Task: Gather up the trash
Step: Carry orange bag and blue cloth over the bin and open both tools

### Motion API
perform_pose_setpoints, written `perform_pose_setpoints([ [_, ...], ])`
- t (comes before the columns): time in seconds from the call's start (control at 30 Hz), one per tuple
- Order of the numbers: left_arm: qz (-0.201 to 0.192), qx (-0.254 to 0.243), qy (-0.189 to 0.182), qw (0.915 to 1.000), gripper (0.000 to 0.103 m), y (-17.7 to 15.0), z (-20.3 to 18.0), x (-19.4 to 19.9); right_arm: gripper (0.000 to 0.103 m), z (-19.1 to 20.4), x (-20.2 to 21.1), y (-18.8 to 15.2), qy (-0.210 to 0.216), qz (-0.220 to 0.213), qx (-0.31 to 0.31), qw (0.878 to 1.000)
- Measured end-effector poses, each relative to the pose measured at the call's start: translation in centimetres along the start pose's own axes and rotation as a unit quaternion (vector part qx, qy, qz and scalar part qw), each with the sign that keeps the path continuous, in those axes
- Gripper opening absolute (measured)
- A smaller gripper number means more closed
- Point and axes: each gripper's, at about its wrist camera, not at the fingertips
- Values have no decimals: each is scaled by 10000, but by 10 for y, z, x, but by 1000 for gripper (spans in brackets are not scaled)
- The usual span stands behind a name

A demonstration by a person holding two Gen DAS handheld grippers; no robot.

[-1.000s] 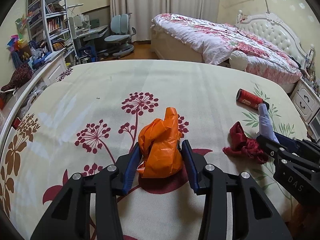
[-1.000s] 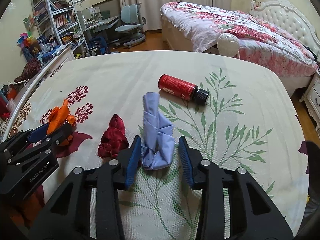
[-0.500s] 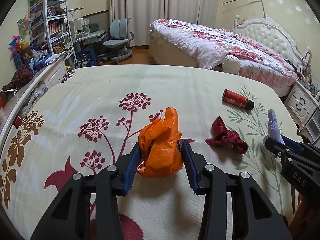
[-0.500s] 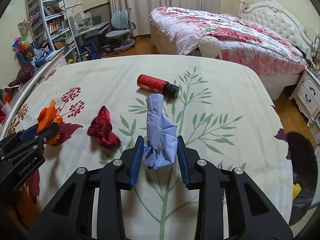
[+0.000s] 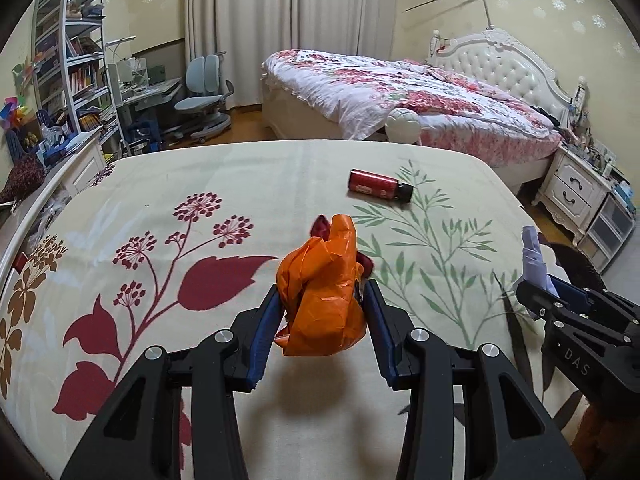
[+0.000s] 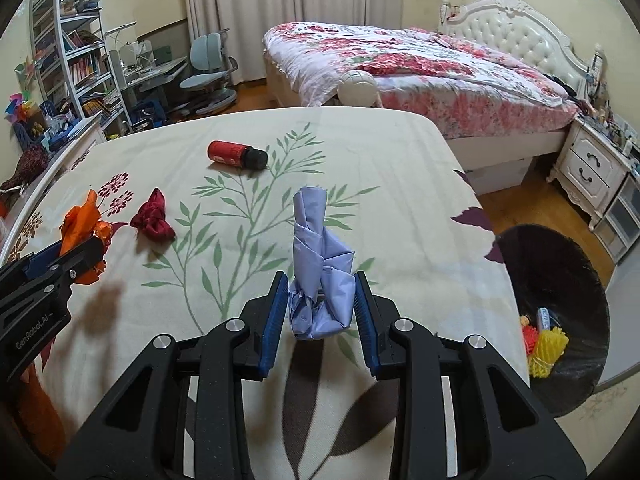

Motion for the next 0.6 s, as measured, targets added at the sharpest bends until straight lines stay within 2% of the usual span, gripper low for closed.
perform_pose_setpoints([
  [0.6, -72, -790, -313, 9964, 43, -15, -98, 9, 32, -89, 28, -44, -329, -235, -806, 9959],
])
Point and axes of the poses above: each gripper's, at about its wrist camera, not at the fingertips, and x roughly against the way its jaws point, z to its left, y to its top, and after that the axes turned 14 degrees about z, right-handed
